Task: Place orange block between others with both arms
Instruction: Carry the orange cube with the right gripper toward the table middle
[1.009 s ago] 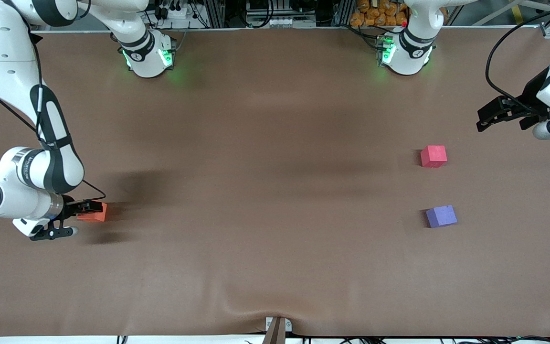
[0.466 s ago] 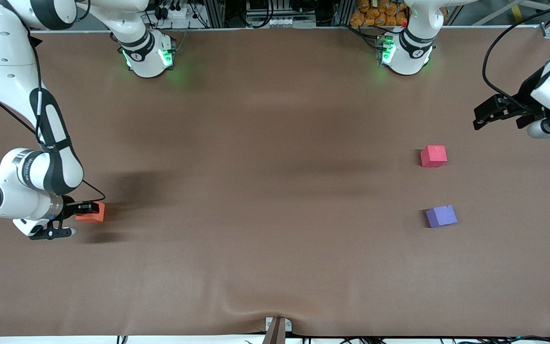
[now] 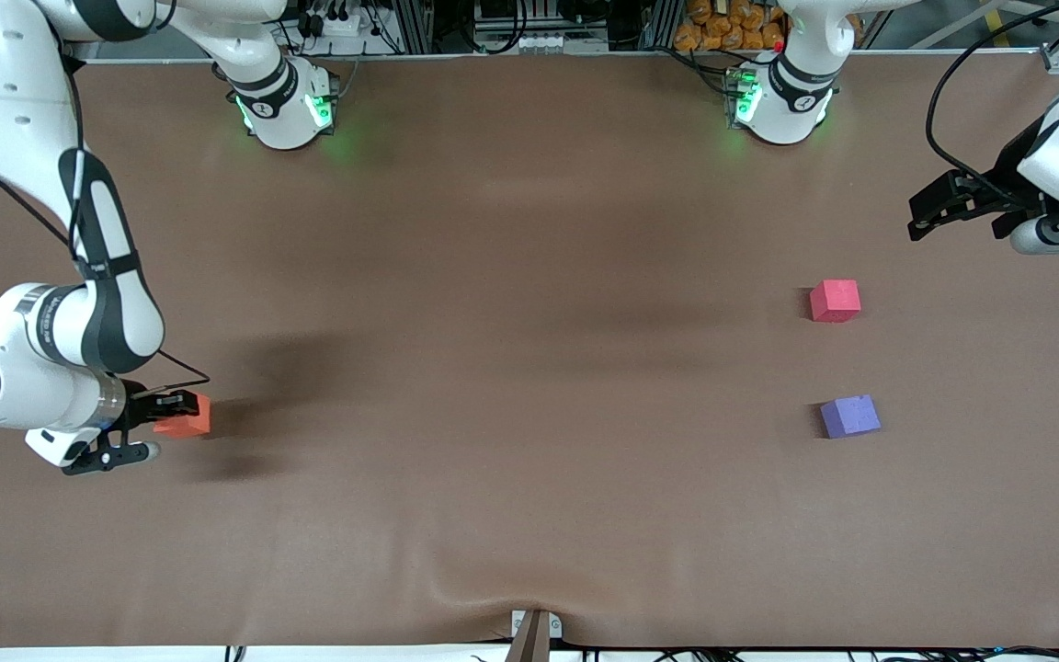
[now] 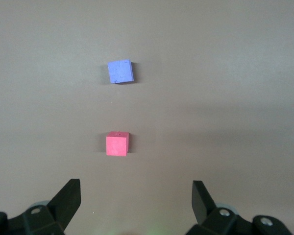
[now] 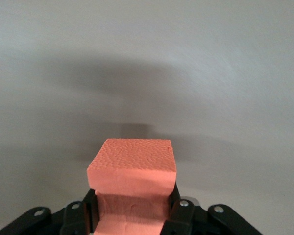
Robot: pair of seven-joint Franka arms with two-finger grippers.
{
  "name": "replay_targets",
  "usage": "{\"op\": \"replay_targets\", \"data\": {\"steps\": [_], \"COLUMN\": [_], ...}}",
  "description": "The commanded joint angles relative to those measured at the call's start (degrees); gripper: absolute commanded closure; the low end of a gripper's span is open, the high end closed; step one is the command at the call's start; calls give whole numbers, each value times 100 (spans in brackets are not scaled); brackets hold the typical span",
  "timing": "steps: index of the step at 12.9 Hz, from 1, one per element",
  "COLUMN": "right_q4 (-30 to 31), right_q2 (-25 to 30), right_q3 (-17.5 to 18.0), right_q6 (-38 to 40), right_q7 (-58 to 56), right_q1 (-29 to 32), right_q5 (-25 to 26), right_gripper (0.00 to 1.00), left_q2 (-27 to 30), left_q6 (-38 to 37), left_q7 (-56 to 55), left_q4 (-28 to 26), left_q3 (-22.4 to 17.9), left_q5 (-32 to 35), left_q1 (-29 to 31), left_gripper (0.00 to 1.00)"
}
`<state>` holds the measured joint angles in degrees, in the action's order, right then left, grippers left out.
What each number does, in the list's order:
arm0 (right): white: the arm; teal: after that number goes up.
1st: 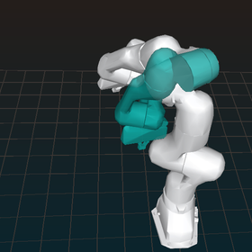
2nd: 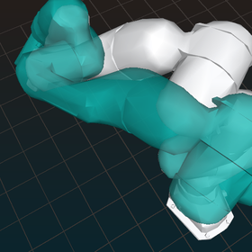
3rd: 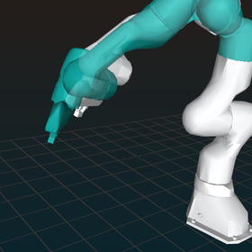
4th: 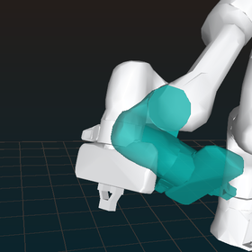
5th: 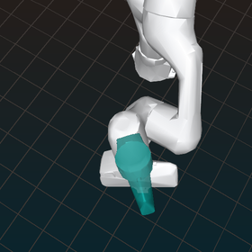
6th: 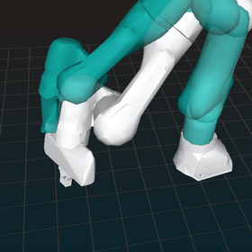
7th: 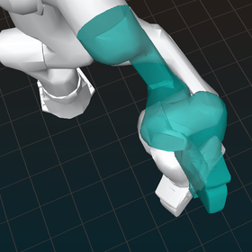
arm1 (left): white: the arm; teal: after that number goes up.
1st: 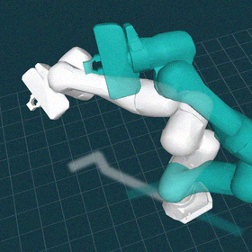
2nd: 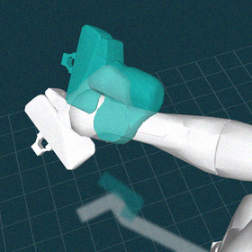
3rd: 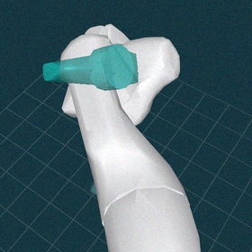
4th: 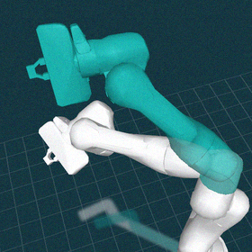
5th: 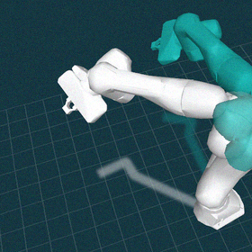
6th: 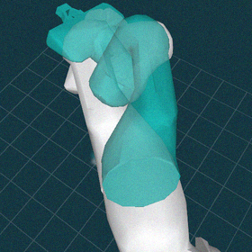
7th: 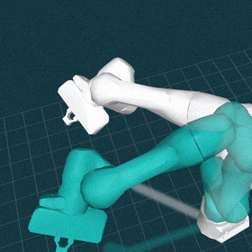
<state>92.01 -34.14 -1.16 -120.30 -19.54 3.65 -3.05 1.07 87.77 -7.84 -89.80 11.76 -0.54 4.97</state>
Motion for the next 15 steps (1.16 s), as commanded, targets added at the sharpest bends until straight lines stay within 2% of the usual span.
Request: {"op": "replay_targets", "data": {"steps": [1, 4, 6, 9, 15], "right_q4": [11, -498, -508, -657, -1237], "right_q2": [442, 549, 513, 461, -92], "right_q3": [535, 1168, 1416, 1417, 1399], "right_q6": [278, 971, 1044, 1009, 974], "right_q7": [-33, 527, 950, 1818, 4199], "right_q1": [-14, -40, -223, -926, -2385], "right_q5": [-20, -20, -29, -11, 50], "right_gripper": [100, 100, 100, 100, 100], "left_q2": [60, 69, -45, -98, -160], "left_q6": [-76, -181, -147, -120, -59], "left_q7": [117, 64, 81, 55, 55], "left_q4": [-46, -47, -20, -20, -20], "left_q3": [10, 10, 2, -33, -69], "left_q5": [-69, -61, -17, 10, 19], "left_q1": [48, 48, 75, 75, 75], "left_gripper": [0, 0, 0, 0, 0]}}
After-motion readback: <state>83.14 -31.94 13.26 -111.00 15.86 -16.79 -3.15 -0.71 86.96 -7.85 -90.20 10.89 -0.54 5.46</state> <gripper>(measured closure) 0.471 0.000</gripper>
